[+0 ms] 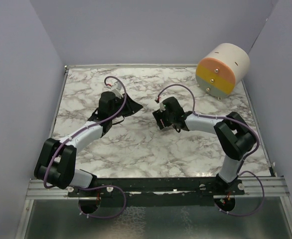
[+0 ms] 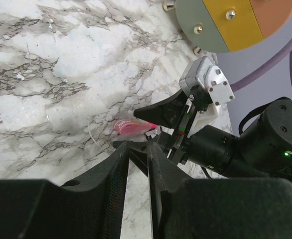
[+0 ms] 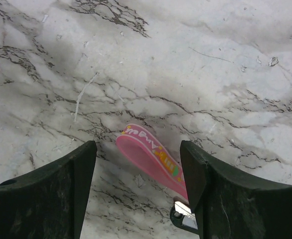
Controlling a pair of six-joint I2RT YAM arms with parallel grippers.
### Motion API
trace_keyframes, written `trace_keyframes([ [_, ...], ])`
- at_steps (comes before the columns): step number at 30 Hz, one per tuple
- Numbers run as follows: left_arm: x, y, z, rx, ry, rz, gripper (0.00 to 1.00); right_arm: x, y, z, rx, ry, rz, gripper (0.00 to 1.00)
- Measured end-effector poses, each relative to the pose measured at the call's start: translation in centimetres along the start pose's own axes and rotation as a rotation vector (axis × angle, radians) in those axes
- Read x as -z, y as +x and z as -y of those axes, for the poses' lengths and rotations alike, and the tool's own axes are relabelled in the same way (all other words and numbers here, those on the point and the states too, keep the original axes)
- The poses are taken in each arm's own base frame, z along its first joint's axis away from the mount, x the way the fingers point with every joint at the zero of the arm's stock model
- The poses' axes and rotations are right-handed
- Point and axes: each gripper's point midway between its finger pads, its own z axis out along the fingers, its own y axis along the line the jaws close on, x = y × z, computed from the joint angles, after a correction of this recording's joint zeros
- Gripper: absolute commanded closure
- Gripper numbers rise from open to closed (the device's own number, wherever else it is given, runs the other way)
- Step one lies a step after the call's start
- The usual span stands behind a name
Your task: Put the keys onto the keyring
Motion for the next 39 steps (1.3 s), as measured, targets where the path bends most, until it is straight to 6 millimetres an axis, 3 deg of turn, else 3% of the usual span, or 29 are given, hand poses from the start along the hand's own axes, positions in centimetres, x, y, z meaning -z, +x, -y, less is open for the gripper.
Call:
trace_keyframes([
  [10, 0.6, -0.5, -0.7, 0.010, -0.002, 0.007, 0.75, -0.7, 0.1, 0.3, 0.032, 0.064, -0.010, 0.57],
  [17, 0.7, -0.4, -0.8, 0.015, 0.004, -0.003, 0.75, -0.6, 0.1, 1.2, 0.039, 0.124, -0.007, 0.98],
  [22, 0.8, -0.3, -0.8, 0.015, 0.008, -0.005, 0.76, 0.6, -1.0, 1.6, 0.012, 0.147, 0.050, 0.99],
  [26, 0.8, -0.3, -0.6, 0.015, 0.016, -0.010, 0.75, 4.9, -4.0, 1.5, -0.039, 0.123, 0.202, 0.99],
  [33, 1.0, 0.0, -0.5, 0.011, 0.031, -0.014, 0.75, 16.5, -14.6, 0.3, -0.159, -0.014, 0.661, 0.99],
  [36, 1.1, 0.0, -0.2, 0.007, 0.042, -0.014, 0.76, 19.7, -16.8, -0.4, -0.183, -0.077, 0.770, 0.99],
  [39, 1.5, -0.3, 0.3, -0.003, 0.057, -0.005, 0.76, 21.4, -17.5, -1.3, -0.197, -0.144, 0.821, 0.99],
])
